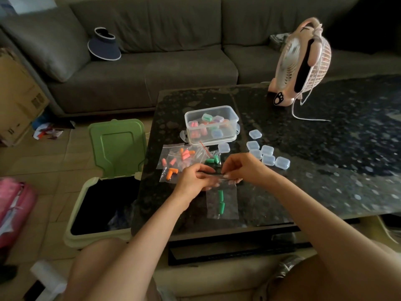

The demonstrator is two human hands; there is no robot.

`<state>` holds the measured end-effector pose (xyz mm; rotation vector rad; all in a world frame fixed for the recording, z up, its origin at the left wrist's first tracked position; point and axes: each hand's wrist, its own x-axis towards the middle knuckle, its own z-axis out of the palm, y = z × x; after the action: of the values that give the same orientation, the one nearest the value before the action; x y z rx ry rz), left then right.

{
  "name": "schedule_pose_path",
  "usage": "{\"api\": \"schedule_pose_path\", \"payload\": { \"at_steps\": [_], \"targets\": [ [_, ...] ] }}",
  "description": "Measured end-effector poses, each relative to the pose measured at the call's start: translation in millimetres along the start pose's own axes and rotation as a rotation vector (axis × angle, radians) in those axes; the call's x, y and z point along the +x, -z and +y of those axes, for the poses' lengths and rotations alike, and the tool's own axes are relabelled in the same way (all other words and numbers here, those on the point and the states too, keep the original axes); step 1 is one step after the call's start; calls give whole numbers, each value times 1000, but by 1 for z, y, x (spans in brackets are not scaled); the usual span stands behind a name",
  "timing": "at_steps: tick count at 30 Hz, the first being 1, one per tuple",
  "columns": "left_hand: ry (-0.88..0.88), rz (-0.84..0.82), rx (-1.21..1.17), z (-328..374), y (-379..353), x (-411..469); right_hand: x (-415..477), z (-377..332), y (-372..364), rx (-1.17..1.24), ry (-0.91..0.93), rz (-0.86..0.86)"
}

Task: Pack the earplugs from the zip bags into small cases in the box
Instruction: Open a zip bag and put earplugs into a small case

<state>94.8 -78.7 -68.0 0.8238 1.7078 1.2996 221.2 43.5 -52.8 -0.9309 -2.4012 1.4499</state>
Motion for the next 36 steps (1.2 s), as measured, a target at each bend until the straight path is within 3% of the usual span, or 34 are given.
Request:
{"api": "schedule_pose_path", "payload": {
  "at_steps": [6,12,23,31,36],
  "targets": [
    [86,68,-114,-1,7,3,3,-3,-4,-10,35,-29],
    [91,148,-43,-2,9,6,6,-6,-8,-18,64,-116],
    [85,140,67,-1,8,3,2,-10,-7,-24,96,-160],
    [-74,-85,187,5,11,1,2,-9,-5,-161,19,-228],
    [-82,-141,255,5,16,4,1,-8,-3,-179,-16,-178]
  ]
}}
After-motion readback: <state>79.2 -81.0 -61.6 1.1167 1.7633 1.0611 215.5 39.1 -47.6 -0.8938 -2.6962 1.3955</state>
